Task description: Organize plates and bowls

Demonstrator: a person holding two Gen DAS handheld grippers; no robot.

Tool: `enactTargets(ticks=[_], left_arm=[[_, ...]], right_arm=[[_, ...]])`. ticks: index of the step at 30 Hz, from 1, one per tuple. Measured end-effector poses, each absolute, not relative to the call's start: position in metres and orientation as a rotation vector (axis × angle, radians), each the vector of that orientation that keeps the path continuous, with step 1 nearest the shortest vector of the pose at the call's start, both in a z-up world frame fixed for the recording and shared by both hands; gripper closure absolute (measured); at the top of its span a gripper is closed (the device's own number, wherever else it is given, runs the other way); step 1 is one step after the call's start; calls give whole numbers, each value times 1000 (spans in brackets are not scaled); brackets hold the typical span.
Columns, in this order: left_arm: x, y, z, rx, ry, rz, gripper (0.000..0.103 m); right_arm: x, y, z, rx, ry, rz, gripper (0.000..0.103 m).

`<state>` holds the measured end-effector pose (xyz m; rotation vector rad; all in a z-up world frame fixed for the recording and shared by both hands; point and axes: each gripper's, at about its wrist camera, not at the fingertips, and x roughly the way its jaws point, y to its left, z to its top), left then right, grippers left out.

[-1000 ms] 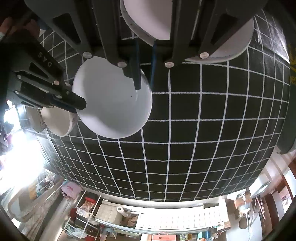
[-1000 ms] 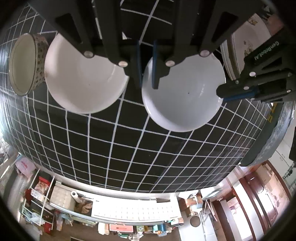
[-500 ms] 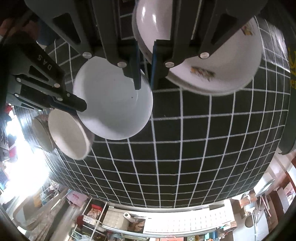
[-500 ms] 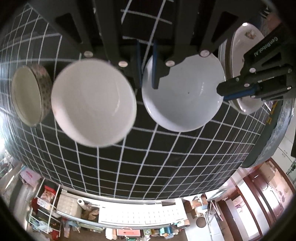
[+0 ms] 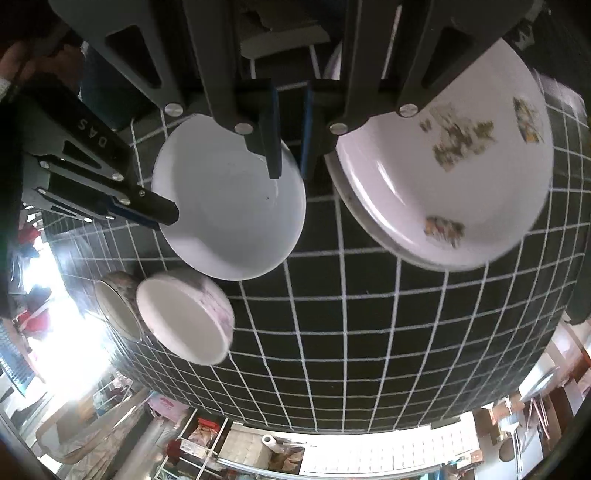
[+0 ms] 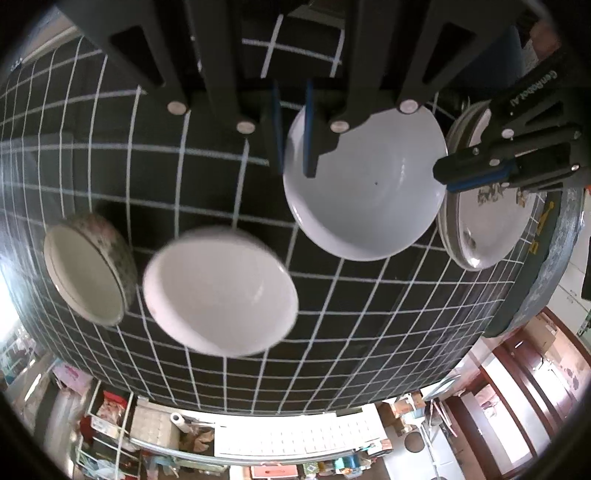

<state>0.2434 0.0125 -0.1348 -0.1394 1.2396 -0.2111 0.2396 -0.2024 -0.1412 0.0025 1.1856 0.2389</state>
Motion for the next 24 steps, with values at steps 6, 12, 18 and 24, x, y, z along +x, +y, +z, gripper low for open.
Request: enactTargets(ticks=[6,12,18,24], left_arm=[[236,-1,-132,-117,1237,-209,95],[227,-9,-135,-126,1240,-216,95],[225,-3,-128,-133,1221,-215,95],[228,5,-94,-135,1149,-214,95]], right_arm=[[225,-209,-141,10,1188,222,90],[215,-213,-141,21,1192,219,90],[213,-221,-139,46,1186,229,90],[215,-235,-115,72,1132,211,90]])
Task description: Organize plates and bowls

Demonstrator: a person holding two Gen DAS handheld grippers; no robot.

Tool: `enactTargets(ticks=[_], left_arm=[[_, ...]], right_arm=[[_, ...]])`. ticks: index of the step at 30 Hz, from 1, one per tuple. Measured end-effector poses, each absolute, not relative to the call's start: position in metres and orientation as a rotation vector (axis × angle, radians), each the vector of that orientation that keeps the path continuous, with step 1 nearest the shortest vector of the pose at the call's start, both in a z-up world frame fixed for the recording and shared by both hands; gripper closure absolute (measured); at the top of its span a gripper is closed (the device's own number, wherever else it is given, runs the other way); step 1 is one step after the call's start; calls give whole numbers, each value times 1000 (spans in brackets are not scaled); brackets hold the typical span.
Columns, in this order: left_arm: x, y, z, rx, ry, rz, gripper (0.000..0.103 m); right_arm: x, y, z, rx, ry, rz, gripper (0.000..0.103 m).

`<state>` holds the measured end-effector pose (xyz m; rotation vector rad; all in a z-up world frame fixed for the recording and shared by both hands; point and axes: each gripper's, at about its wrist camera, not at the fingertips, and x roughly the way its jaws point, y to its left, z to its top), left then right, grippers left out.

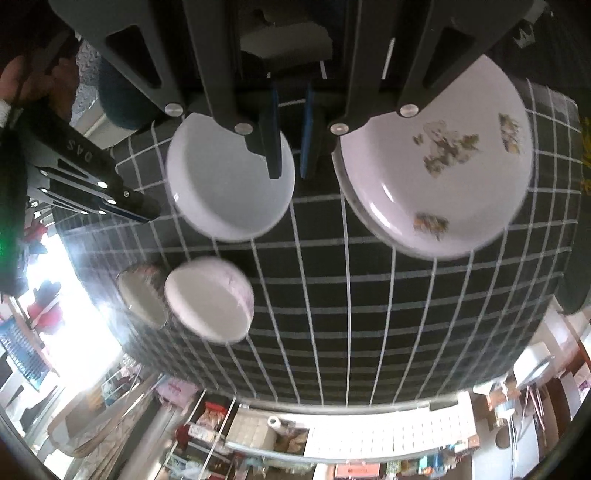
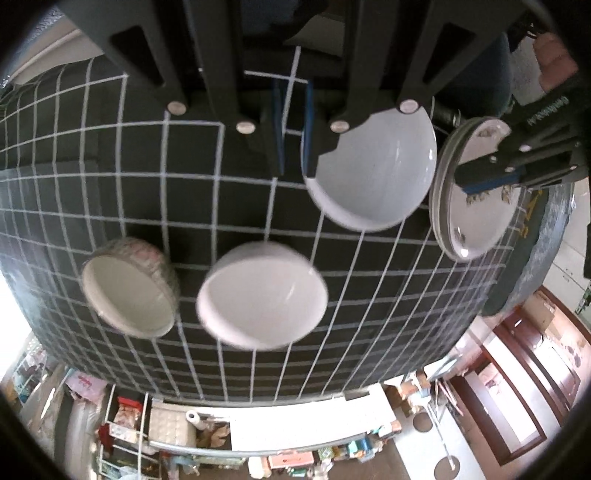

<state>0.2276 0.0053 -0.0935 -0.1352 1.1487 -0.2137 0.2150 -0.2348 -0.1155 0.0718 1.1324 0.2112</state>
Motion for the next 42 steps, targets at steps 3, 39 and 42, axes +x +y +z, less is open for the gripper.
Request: enactTargets(ticks=[3,39,42], left_arm=[[236,2,-76,-115,1113,-221,95],[411,-69,-133,-52,1266,-297,95],[409,-72,-140,-27,1275,-297,95]], right_arm=[[223,-246,-105,76,1110,189,90],[356,-294,-138,181,1307,138,89],[352,-290,-142,171,1312,154,89]])
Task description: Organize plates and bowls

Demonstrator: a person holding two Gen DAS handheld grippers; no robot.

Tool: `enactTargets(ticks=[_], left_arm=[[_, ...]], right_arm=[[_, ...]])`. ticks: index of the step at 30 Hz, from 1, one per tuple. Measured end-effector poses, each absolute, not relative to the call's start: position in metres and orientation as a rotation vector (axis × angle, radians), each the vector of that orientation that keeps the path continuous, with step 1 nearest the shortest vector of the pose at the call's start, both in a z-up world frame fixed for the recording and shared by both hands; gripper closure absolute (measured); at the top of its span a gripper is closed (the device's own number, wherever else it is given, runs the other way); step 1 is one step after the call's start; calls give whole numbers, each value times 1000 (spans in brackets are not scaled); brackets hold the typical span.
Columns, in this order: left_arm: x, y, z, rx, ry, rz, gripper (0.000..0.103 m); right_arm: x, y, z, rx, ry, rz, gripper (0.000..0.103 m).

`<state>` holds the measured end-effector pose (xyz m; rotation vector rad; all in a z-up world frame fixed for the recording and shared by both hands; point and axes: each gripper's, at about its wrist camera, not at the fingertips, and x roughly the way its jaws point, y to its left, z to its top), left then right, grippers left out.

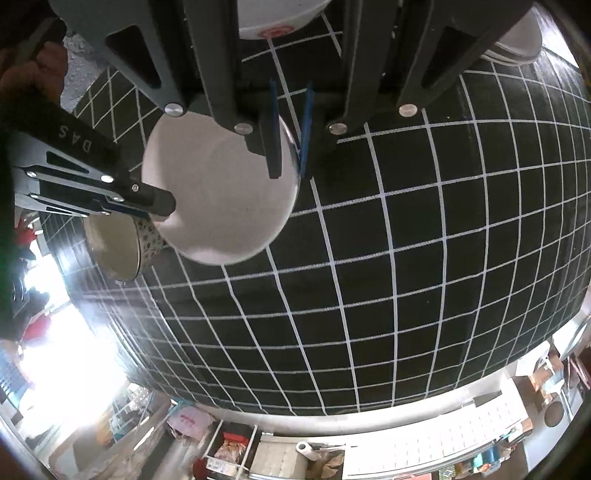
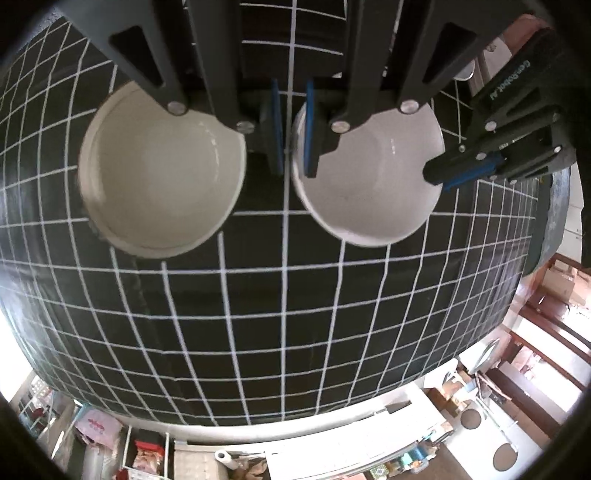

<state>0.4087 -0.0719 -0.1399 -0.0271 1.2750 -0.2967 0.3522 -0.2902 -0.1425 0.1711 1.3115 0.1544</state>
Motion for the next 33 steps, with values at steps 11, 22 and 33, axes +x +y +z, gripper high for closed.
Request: enactTargets(ticks=[11,22,33], left_arm=[[386,-62,-150,19,1301,-253,95],[349,-17,-157,5,1311,-194,95],[349,-5,-153,-6,1316,-191,95]], right_arm=[[326,-275,-145,99,1303,171,89],[324,-239,-151,89,1319,253,89],[333,-219,-155,82,1323,269,88]])
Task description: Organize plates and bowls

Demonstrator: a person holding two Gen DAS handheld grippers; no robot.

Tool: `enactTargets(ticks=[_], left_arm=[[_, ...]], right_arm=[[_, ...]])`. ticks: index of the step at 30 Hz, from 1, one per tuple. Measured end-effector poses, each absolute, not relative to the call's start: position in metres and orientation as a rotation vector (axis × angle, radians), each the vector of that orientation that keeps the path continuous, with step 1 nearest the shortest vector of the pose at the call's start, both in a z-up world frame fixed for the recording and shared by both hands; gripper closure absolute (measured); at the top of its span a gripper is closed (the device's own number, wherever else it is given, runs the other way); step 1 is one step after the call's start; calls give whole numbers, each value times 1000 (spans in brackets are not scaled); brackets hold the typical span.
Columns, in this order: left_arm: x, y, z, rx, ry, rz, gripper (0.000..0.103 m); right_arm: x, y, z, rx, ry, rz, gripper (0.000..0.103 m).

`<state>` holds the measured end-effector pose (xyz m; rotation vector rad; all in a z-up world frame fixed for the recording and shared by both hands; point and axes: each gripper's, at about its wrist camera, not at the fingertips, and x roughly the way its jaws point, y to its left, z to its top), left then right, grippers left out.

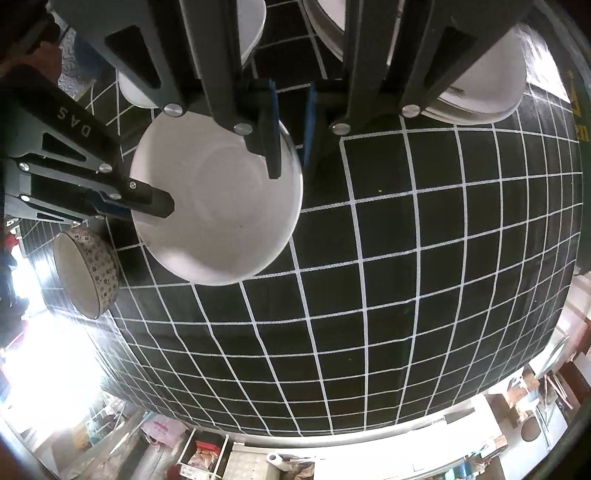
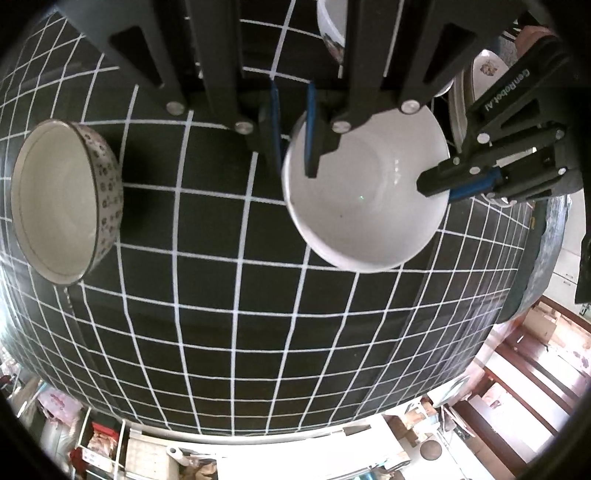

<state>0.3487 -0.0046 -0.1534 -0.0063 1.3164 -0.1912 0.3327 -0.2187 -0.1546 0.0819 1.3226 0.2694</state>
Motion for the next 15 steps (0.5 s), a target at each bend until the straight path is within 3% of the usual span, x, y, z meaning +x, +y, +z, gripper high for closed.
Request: enactTargets(ticks=[9,15], left_arm=[[356,-16,-161,-30,1310,-183,94],[353,-4,-137,-32,1275,-169,94]], right_arm=[[330,-212,-160,76,1318,237,87],[335,-214,-149,100,1300,211,87]])
